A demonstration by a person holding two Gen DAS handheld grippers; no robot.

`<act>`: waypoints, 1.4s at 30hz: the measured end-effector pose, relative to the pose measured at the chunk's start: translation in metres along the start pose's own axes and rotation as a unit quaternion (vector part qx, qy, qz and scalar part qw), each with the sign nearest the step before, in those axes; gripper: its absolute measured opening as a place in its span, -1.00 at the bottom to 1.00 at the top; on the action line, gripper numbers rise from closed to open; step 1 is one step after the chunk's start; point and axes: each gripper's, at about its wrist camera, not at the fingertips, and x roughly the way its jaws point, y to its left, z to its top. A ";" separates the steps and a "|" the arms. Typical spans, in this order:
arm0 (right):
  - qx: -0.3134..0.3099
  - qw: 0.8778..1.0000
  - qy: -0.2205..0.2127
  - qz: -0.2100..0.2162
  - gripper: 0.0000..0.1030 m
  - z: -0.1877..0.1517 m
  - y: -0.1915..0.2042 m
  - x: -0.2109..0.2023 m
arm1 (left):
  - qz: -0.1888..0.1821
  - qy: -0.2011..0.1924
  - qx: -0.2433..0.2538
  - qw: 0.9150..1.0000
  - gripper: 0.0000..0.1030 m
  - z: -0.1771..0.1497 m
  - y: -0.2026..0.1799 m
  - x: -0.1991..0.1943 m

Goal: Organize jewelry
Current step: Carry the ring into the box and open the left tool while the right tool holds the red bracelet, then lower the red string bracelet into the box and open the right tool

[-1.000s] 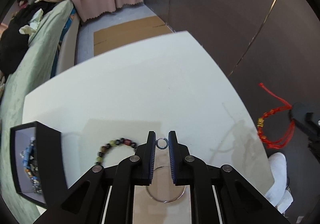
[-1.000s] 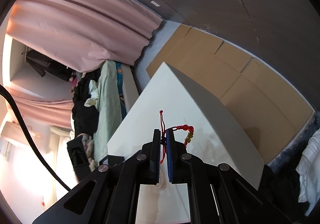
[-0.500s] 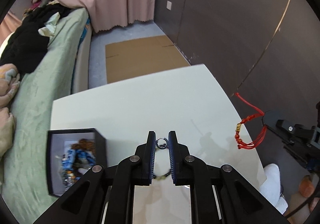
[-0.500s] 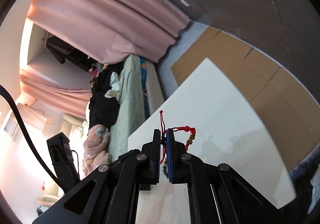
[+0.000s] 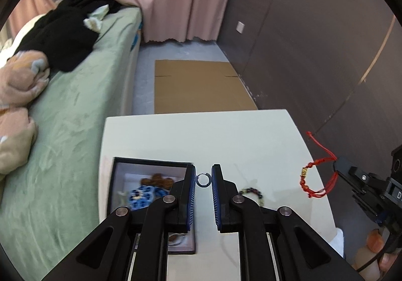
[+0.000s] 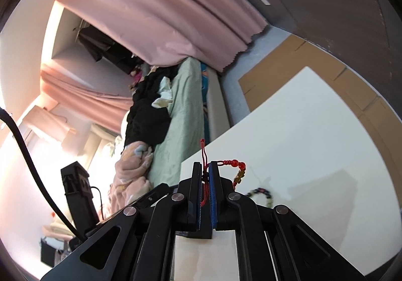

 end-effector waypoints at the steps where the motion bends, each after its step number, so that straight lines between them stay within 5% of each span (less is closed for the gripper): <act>1: -0.004 1.000 0.000 0.005 -0.86 -0.002 0.004 0.003 | 0.001 0.000 -0.008 1.000 -0.74 -0.001 0.008 0.001; 6: -0.014 1.000 0.005 0.014 -0.86 -0.008 0.015 0.019 | -0.004 0.008 -0.037 0.999 -0.74 -0.008 0.033 0.008; 13: -0.030 0.999 0.029 0.010 -0.86 -0.018 0.028 0.046 | -0.060 0.046 -0.064 0.995 -0.66 -0.017 0.056 0.019; 14: -0.034 0.999 0.032 0.010 -0.86 -0.019 0.030 0.050 | -0.067 0.047 -0.068 0.994 -0.57 -0.017 0.060 0.018; 16: -0.041 0.998 0.036 0.012 -0.86 -0.021 0.035 0.055 | -0.078 0.039 -0.075 0.993 0.09 -0.016 0.066 0.012; 18: -0.049 0.998 0.038 0.015 -0.86 -0.023 0.040 0.061 | -0.082 0.016 -0.087 0.993 0.38 -0.015 0.075 0.002; 22: -0.059 0.997 0.041 0.023 -0.86 -0.029 0.049 0.068 | -0.074 -0.013 -0.106 0.992 0.42 -0.013 0.093 -0.015; 34: -0.077 0.994 0.075 0.030 -0.84 -0.049 0.074 0.103 | -0.053 -0.014 -0.126 0.990 0.42 -0.021 0.127 -0.023; 36: -0.084 0.992 0.094 0.021 -0.52 -0.053 0.076 0.111 | -0.053 -0.013 -0.129 0.990 0.42 -0.022 0.130 -0.023; 37: -0.083 0.991 0.108 0.015 -0.04 -0.055 0.075 0.117 | -0.053 -0.013 -0.131 0.990 0.42 -0.022 0.131 -0.024; 38: -0.082 0.990 0.113 0.007 0.21 -0.056 0.074 0.118 | -0.053 -0.013 -0.130 0.990 0.42 -0.023 0.132 -0.024; 42: -0.090 0.990 0.105 -0.006 0.22 -0.053 0.073 0.110 | -0.053 -0.014 -0.124 0.991 0.42 -0.024 0.126 -0.025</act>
